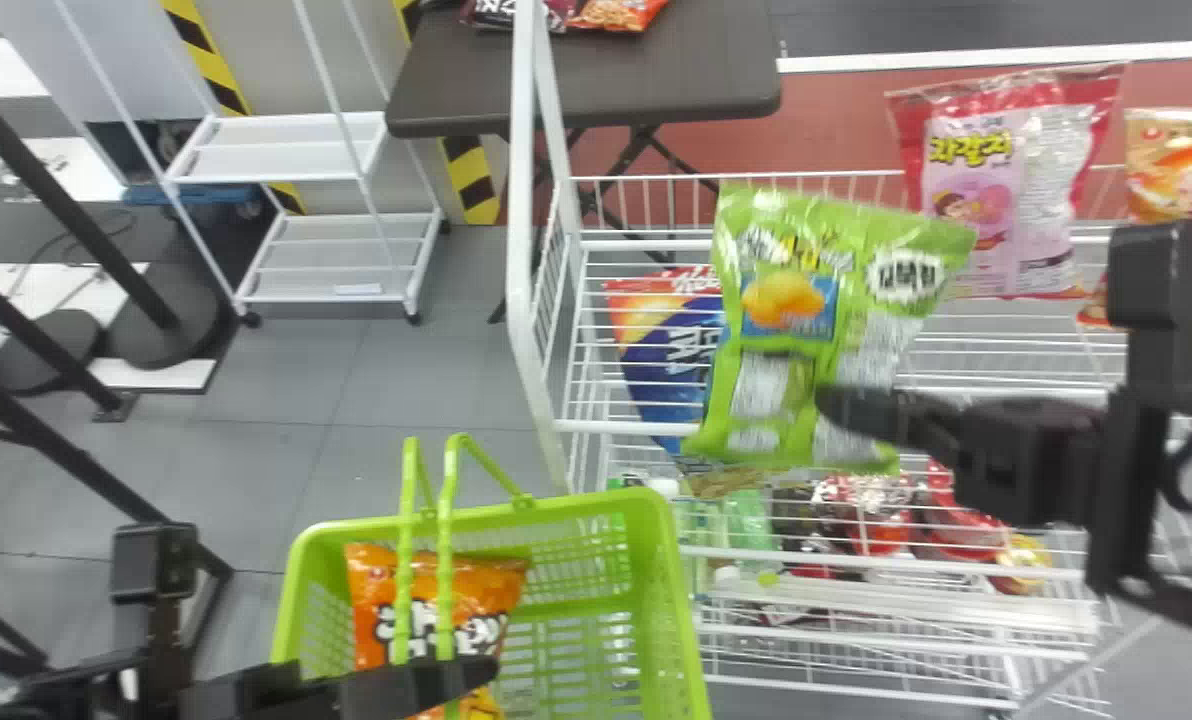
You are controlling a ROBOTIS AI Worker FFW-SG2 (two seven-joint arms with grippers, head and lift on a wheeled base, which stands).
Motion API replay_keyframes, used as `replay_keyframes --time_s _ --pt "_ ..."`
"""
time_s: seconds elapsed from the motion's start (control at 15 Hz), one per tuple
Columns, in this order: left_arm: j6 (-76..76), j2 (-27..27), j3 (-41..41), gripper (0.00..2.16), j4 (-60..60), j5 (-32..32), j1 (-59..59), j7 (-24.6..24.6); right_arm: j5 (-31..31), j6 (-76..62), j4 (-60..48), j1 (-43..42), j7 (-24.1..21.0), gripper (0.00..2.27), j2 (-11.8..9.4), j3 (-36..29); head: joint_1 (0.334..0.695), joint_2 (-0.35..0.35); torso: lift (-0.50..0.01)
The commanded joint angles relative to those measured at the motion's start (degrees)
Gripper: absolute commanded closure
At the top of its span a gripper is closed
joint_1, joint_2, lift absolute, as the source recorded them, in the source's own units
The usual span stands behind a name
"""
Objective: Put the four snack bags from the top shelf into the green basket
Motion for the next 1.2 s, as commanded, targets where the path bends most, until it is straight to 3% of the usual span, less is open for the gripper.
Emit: replay_keyframes --time_s 0.0,0.2,0.4,0.6,0.8,0.87,0.93,1.0,1.07,1.13 --pt "0.2 -0.1 -0.3 2.15 0.1 -0.1 -0.4 -0.6 -6.0 8.4 -2.8 1.9 -0.5 2.25 0.0 2.0 0.695 0.221 0.000" --pt "0.4 -0.1 -0.6 2.15 0.0 -0.3 -0.5 -0.6 -8.6 11.6 -1.1 0.6 -2.8 2.25 0.2 8.0 0.695 0.350 0.000" --pt "0.5 -0.1 -0.5 2.15 0.0 -0.3 -0.5 -0.6 -9.7 13.5 7.0 -2.8 -4.3 2.25 0.5 13.8 0.695 0.350 0.000" --pt "0.7 -0.4 -0.9 2.15 -0.3 -0.3 -0.5 -0.6 -10.4 5.1 18.5 -7.2 -5.3 2.25 0.9 21.7 0.695 0.350 0.000" --pt "0.7 -0.4 -1.0 2.15 -0.4 -0.3 -0.4 -0.6 -9.8 -3.2 29.4 -12.4 -5.7 2.24 3.4 27.7 0.695 0.350 0.000" --pt "0.7 -0.4 -1.0 2.15 -0.4 -0.3 -0.4 -0.6 -9.7 -3.4 32.7 -14.3 -5.7 2.15 4.4 29.2 0.695 0.350 0.000" --pt "0.7 -0.4 -0.9 2.15 -0.4 -0.2 -0.3 -0.6 -9.2 -3.2 33.9 -15.7 -6.0 1.67 4.8 30.7 0.695 0.350 0.000" --pt "0.7 -0.3 -0.8 2.15 -0.4 -0.2 -0.2 -0.6 -8.9 -3.0 33.8 -16.0 -7.6 0.72 4.7 31.6 0.695 0.350 0.000" --pt "0.5 -0.2 -0.6 2.15 -0.2 -0.1 -0.2 -0.6 -7.1 -0.6 32.9 -16.0 -8.6 0.00 4.7 31.7 0.695 0.350 0.000" --pt "0.5 -0.1 -0.5 2.15 -0.1 -0.1 -0.2 -0.6 -6.2 2.8 30.5 -15.9 -9.7 0.00 4.5 31.1 0.695 0.350 0.000"
